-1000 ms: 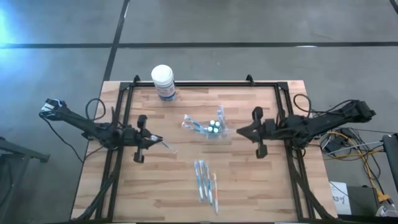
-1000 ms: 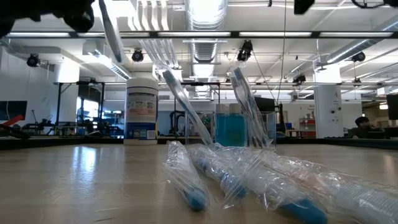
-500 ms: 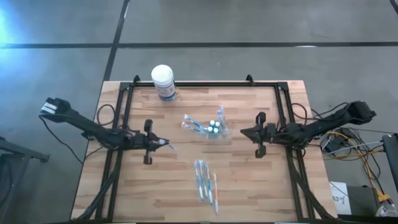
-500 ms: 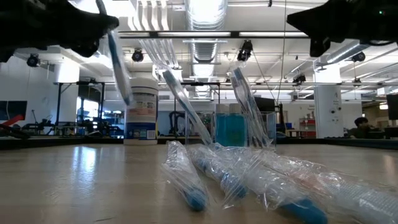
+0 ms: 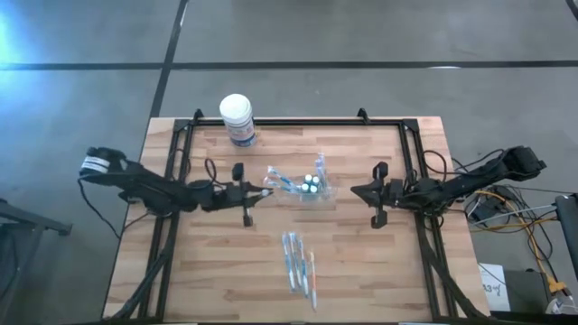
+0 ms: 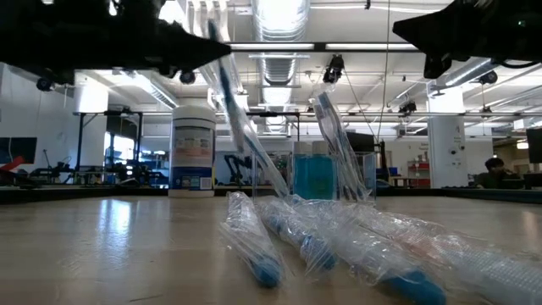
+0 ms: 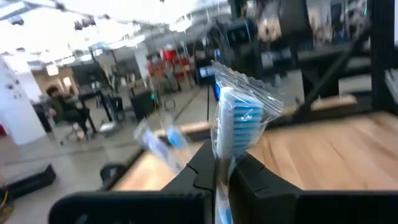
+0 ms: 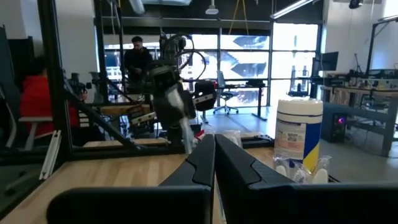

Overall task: Pick & Place toothbrushing station
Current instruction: Put the blue toothbrush into the transparent organizer

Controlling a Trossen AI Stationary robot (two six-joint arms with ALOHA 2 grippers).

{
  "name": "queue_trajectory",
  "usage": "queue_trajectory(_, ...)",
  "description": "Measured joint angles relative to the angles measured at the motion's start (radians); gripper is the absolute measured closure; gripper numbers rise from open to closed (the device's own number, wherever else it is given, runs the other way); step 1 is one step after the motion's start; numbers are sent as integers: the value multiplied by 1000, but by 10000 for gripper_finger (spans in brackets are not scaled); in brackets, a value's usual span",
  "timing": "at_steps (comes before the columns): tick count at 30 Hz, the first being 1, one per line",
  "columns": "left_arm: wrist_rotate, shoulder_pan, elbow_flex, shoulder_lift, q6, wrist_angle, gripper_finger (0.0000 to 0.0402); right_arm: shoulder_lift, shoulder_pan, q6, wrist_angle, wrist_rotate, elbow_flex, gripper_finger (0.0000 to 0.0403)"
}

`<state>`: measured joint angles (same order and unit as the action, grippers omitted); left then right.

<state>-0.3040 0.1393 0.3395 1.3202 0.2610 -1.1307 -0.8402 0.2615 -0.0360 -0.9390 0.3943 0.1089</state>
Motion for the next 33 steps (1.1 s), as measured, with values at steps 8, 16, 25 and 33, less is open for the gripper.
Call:
queue_trajectory(8,62,-121,83,98,3,-47,385,0,0,-16,35,-2,-1,394)
queue_trajectory(16,132,-196,135,173,-70,-69,385,0,0,-21,45,-1,-1,394)
queue_trajectory(25,134,-198,190,318,-121,-80,385,0,0,-19,45,-1,-1,394)
queue_trajectory(33,121,-198,205,380,-124,-99,385,0,0,-17,45,-1,-1,394)
